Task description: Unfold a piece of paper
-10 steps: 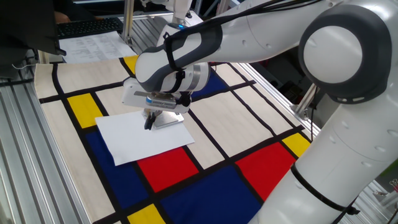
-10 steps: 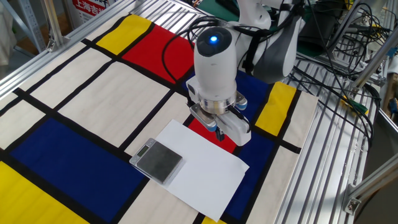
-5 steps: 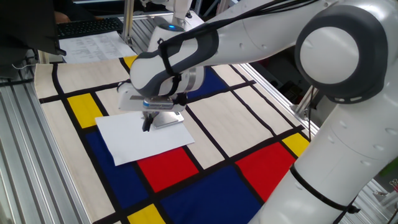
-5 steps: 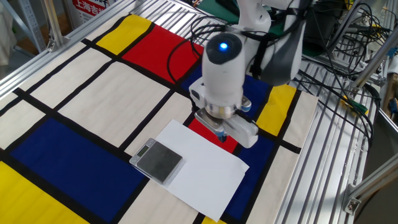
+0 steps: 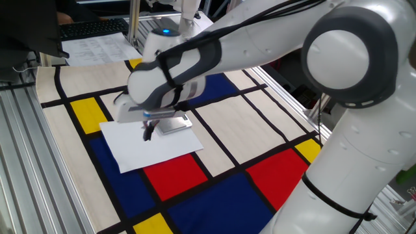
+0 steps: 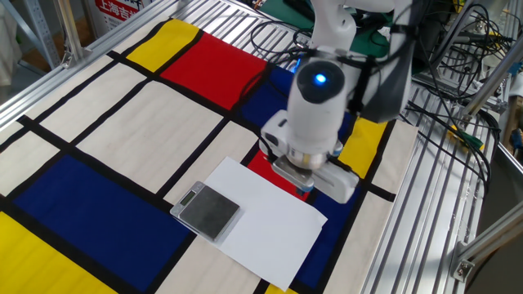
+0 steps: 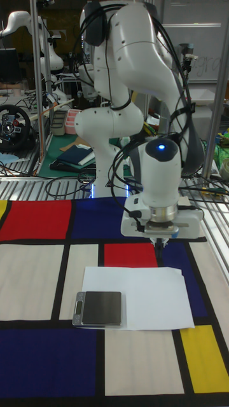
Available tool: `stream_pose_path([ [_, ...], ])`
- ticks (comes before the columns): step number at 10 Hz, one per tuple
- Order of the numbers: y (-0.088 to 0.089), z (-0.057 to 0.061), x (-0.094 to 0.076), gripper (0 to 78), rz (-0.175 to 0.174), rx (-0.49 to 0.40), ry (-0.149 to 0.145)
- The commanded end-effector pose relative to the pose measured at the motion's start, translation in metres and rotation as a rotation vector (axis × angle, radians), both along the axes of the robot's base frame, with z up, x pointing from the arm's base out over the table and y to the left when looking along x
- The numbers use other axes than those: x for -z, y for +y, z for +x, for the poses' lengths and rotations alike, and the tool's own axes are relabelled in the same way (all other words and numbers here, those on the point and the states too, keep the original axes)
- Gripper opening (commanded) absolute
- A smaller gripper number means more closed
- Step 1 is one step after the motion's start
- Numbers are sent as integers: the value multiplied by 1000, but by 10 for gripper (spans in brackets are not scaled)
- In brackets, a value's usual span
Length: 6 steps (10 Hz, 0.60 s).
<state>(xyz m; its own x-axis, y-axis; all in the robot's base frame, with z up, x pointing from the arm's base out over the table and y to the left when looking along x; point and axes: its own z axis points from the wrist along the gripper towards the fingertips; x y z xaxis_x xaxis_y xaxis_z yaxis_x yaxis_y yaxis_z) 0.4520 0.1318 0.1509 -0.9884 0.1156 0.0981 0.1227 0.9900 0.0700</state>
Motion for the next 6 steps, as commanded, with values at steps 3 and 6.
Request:
stream_pose_path([
  [3,15,2,16,12,-9,18,-30],
  [6,15,2,16,12,-9,16,-39],
])
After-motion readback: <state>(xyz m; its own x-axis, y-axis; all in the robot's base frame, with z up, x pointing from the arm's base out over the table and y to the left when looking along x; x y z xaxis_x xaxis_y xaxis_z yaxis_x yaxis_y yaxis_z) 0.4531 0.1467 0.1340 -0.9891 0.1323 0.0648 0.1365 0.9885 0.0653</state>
